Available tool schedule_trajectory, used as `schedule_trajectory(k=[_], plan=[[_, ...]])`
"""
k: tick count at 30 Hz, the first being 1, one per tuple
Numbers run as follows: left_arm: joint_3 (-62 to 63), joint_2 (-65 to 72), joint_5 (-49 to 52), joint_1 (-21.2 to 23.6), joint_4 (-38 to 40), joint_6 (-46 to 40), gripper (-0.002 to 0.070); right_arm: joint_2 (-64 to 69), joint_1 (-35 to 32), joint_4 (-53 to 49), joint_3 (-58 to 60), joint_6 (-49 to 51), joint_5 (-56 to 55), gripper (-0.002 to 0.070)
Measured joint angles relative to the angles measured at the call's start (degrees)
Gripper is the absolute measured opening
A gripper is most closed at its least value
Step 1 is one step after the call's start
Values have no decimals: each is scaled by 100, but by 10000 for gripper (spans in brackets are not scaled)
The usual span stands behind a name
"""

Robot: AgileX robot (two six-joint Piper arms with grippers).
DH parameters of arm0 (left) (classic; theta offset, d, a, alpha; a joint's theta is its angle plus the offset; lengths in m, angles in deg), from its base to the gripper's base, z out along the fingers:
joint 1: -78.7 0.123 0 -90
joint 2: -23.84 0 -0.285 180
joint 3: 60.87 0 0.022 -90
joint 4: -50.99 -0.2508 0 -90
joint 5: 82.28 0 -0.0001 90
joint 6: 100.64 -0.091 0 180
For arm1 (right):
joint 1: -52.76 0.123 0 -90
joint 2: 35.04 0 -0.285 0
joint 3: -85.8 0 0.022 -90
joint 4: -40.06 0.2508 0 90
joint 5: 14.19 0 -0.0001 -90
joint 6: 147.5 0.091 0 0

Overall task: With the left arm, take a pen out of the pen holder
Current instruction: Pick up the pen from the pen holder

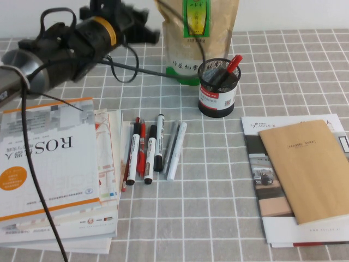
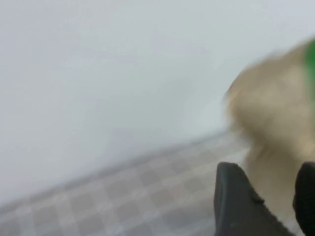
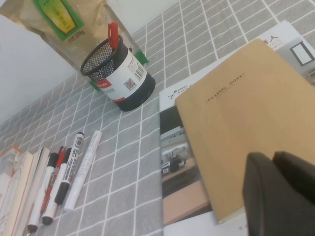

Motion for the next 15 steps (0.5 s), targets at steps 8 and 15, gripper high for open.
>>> schedule_trajectory(k=[8, 15], plan=[[0, 1, 3222, -150, 4142, -4339, 230, 0, 0, 0, 0, 0, 0, -13], [867, 1, 4321, -161, 4802, -4273, 255, 0, 0, 0, 0, 0, 0, -13]])
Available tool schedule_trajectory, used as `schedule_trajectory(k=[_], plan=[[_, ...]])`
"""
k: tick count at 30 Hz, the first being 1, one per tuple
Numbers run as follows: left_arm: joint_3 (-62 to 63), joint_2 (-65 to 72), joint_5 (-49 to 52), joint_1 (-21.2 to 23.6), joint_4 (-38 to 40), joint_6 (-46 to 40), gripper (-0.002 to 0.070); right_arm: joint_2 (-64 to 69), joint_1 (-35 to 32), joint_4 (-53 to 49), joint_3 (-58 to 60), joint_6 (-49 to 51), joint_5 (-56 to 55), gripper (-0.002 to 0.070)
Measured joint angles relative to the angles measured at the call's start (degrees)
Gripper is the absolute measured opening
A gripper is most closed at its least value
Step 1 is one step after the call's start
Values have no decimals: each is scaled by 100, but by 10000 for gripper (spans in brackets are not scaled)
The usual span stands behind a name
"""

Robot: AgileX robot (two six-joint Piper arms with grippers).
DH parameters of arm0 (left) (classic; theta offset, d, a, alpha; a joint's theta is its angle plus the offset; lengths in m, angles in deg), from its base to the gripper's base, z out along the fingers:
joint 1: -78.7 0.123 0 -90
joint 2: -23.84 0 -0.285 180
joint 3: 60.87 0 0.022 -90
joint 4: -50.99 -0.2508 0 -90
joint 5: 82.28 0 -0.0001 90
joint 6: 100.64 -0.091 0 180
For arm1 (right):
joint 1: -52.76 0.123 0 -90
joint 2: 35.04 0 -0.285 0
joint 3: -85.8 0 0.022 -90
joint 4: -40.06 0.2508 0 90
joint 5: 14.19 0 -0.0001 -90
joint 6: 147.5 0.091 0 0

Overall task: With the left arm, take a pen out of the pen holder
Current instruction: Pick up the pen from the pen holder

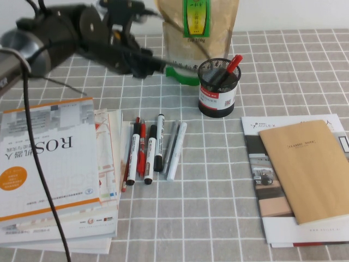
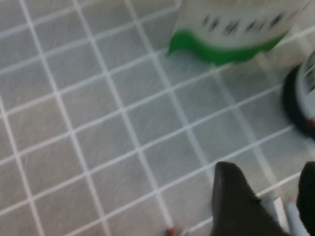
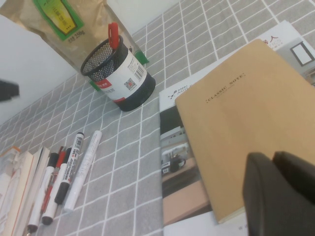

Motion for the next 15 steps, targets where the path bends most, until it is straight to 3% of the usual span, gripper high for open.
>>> schedule_trajectory(k=[7, 15], plan=[[1031, 347, 696, -277, 419, 2, 438, 0, 0, 0, 0, 0, 0, -13], [1582, 1033, 724, -573, 647, 35, 473, 0, 0, 0, 0, 0, 0, -13]])
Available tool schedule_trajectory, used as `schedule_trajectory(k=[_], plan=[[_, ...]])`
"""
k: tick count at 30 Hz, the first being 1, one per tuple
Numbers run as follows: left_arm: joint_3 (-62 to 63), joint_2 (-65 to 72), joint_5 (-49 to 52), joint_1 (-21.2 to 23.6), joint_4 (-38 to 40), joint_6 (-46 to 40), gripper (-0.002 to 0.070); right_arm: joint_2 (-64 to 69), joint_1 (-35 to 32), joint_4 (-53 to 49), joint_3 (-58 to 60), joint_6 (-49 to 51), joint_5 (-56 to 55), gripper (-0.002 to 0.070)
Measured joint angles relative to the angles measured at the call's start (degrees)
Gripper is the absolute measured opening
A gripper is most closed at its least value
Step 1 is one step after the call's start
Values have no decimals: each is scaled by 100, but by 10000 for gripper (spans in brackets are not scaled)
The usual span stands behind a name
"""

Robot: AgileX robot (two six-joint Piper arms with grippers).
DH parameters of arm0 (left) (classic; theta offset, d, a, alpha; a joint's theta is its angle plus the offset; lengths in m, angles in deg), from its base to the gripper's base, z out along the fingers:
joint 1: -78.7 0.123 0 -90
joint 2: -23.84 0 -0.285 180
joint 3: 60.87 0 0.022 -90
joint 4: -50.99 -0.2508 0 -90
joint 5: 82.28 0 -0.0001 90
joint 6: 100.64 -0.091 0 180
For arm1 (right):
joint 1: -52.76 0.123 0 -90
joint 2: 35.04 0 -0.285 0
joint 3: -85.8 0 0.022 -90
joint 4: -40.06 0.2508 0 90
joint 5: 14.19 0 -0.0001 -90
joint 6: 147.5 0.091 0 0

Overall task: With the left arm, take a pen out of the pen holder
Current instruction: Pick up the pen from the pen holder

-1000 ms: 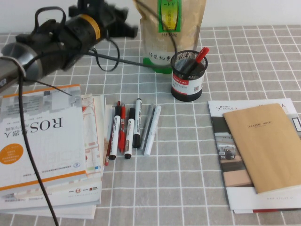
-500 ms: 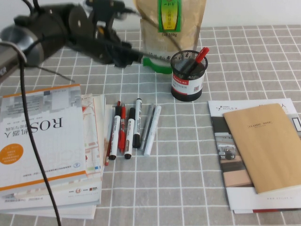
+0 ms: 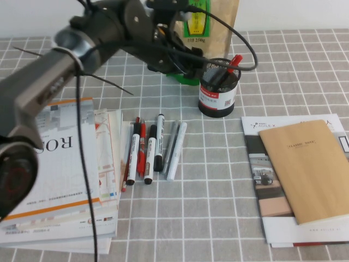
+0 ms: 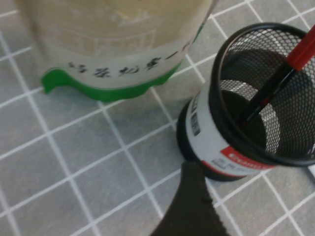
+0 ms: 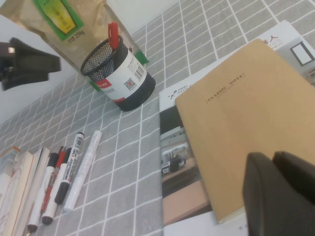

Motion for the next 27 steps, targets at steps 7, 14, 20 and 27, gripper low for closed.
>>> schedule_trajectory(k=[7, 14, 20, 27], plan=[[479, 487, -184, -154, 118, 98, 473, 0, 0, 0, 0, 0, 0, -13], [659, 786, -588, -187, 145, 428, 473, 0, 0, 0, 0, 0, 0, -13], [673, 981, -694, -187, 44, 595, 473, 0, 0, 0, 0, 0, 0, -13], [705, 1096, -787, -187, -9, 697, 370, 0, 0, 0, 0, 0, 0, -13]])
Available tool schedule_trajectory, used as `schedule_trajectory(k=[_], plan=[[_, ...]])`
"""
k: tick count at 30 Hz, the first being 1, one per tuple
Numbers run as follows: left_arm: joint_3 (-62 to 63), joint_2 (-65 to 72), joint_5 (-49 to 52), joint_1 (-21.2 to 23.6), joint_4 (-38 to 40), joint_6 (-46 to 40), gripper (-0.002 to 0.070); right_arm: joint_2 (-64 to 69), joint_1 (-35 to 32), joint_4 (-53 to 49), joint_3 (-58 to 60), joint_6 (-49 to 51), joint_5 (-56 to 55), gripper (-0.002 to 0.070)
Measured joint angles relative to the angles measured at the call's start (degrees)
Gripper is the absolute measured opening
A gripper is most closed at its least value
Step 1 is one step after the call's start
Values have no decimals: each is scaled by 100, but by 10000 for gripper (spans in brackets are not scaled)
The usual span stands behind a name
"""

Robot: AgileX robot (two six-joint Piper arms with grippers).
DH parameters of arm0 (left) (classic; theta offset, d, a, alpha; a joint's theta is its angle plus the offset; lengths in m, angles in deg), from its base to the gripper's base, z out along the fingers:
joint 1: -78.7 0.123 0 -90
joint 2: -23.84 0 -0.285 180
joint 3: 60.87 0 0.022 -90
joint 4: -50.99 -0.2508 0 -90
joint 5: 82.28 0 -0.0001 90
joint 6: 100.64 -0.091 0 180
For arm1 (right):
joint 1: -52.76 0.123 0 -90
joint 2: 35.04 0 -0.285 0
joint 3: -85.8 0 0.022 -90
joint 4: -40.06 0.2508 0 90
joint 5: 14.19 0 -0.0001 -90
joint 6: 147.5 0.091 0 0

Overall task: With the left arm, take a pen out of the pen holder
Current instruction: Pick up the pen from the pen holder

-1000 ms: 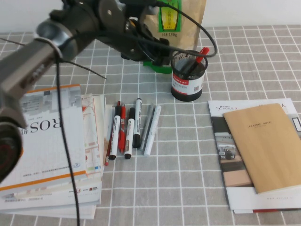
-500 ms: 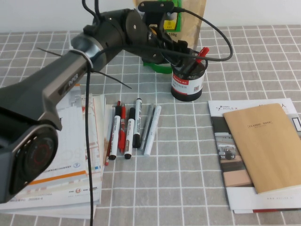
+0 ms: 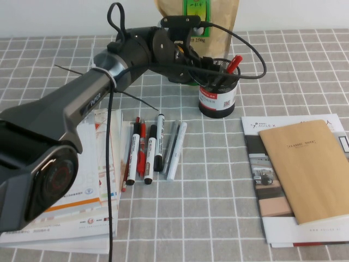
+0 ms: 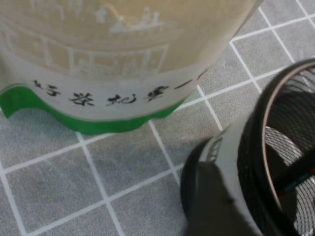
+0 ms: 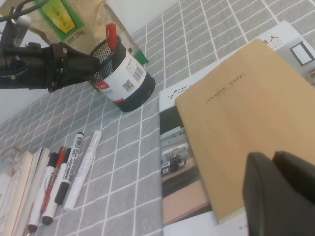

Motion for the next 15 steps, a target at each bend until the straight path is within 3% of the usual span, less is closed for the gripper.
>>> schedule_trajectory(k=[7, 15], plan=[[0, 0, 0, 0, -168, 0, 67, 0, 0, 0, 0, 0, 0, -13], [9, -37, 16, -4, -511, 60, 38, 0, 0, 0, 0, 0, 0, -13]])
